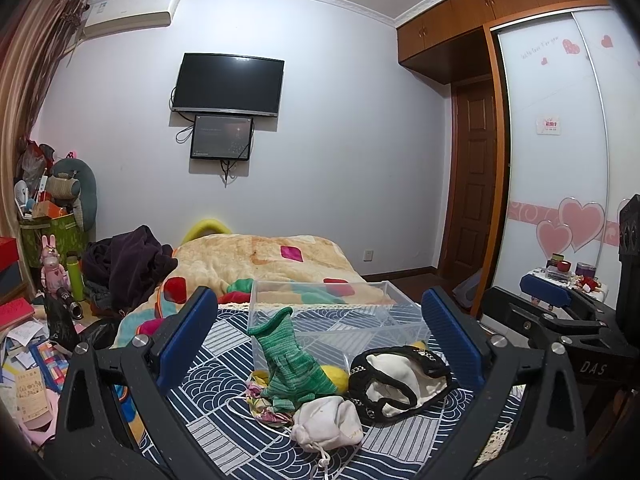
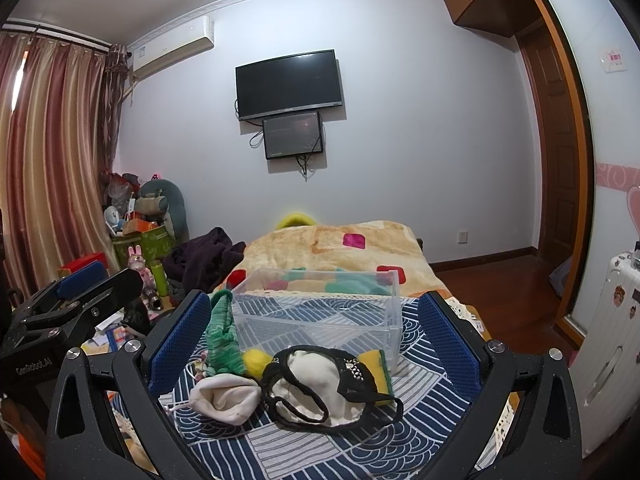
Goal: Organize soft objects
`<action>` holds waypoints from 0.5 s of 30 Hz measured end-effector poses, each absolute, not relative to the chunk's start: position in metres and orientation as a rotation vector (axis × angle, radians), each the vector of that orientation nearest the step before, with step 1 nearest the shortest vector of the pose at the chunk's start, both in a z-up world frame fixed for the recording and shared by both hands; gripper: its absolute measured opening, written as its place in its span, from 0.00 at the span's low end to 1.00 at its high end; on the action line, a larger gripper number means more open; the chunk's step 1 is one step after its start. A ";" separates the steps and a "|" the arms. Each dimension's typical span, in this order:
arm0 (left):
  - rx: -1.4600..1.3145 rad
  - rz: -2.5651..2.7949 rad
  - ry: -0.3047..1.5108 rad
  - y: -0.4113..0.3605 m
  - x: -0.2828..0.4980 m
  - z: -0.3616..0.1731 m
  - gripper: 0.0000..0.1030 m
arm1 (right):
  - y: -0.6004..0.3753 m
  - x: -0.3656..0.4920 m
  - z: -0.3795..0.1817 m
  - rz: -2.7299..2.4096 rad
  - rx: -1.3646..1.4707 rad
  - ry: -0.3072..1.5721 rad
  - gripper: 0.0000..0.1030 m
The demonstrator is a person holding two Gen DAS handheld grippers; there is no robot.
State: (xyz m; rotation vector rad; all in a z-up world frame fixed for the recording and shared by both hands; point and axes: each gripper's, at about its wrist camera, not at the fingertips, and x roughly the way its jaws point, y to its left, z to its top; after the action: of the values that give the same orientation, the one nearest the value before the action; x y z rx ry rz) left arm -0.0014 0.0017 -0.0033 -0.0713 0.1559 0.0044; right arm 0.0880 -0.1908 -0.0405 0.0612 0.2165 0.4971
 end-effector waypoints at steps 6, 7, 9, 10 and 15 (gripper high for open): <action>-0.068 0.001 0.153 -0.003 -0.002 0.002 1.00 | -0.190 0.088 -0.039 0.501 0.063 0.211 1.00; -0.069 0.000 0.154 -0.003 -0.002 0.002 1.00 | -0.190 0.088 -0.040 0.501 0.063 0.211 1.00; -0.072 0.000 0.157 -0.003 -0.002 0.002 1.00 | -0.190 0.088 -0.040 0.501 0.063 0.212 1.00; -0.077 -0.001 0.159 -0.003 -0.002 0.002 1.00 | -0.190 0.088 -0.040 0.501 0.063 0.211 1.00; -0.086 -0.002 0.158 -0.003 -0.002 0.001 1.00 | -0.189 0.087 -0.040 0.502 0.060 0.211 1.00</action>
State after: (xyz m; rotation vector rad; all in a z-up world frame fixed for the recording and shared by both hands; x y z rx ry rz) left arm -0.0022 -0.0025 0.0006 -0.0863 0.1579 -0.0020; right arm 0.0872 -0.1888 -0.0404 0.0597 0.2108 0.5016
